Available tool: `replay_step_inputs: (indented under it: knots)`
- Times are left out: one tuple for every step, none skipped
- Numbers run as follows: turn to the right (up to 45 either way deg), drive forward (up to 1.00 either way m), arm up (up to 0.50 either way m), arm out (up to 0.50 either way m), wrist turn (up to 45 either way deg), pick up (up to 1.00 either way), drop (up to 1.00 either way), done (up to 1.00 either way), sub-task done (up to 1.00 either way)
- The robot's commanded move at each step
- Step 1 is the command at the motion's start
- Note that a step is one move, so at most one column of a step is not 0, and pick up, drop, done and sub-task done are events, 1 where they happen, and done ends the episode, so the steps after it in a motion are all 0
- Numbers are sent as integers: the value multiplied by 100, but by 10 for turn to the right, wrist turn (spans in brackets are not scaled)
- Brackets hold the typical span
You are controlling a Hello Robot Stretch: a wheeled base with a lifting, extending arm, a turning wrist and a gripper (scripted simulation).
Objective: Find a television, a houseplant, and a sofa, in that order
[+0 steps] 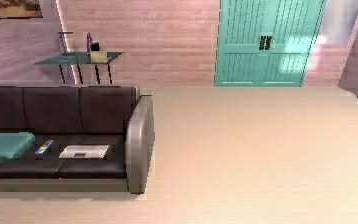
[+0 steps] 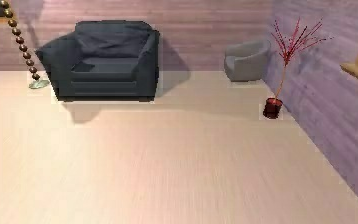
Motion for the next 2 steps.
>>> replay_step_inputs:
  knots:
    - [-450,0,0,0,0,0,0,0,0]
    - [-450,0,0,0,0,0,0,0,0]
